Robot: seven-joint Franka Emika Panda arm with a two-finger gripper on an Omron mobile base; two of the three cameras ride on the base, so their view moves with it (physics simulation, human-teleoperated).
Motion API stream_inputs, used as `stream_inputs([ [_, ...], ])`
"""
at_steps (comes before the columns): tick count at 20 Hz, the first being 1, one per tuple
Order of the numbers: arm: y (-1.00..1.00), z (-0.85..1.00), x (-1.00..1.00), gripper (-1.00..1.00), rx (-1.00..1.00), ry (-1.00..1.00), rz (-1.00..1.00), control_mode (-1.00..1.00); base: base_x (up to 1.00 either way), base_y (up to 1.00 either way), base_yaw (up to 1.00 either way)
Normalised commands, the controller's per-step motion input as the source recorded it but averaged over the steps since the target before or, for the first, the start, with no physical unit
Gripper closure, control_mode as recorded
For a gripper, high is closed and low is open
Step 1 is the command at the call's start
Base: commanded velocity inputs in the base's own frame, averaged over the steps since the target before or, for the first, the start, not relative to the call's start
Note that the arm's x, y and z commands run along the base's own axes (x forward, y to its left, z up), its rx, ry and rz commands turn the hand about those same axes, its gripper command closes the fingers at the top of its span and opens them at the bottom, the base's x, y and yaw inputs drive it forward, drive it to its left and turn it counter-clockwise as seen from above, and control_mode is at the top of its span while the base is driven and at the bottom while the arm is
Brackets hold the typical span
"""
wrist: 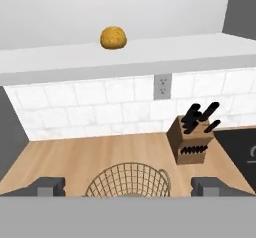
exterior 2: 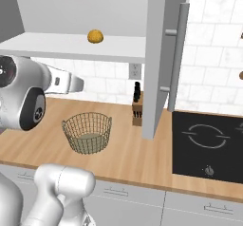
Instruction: Open the cabinet, pick up the bread from the cabinet and place it in the basket. Then move the basket to the dining counter.
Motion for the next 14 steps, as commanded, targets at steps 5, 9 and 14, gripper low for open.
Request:
stream_inputs([
  [5,0.01,0.00,0.03,-1.00,-0.02,0.05,0.00,-1.00,0.00,0.00,0.00],
  [9,0.12,0.08,0.34,-1.00,-0.01,0.08,-0.07,-1.00,0.00,0.00,0.00],
  [14,0.26,0.21,0.56,-1.00,-0.07,0.00,-0.08,-1.00,0.00,0.00,0.00],
])
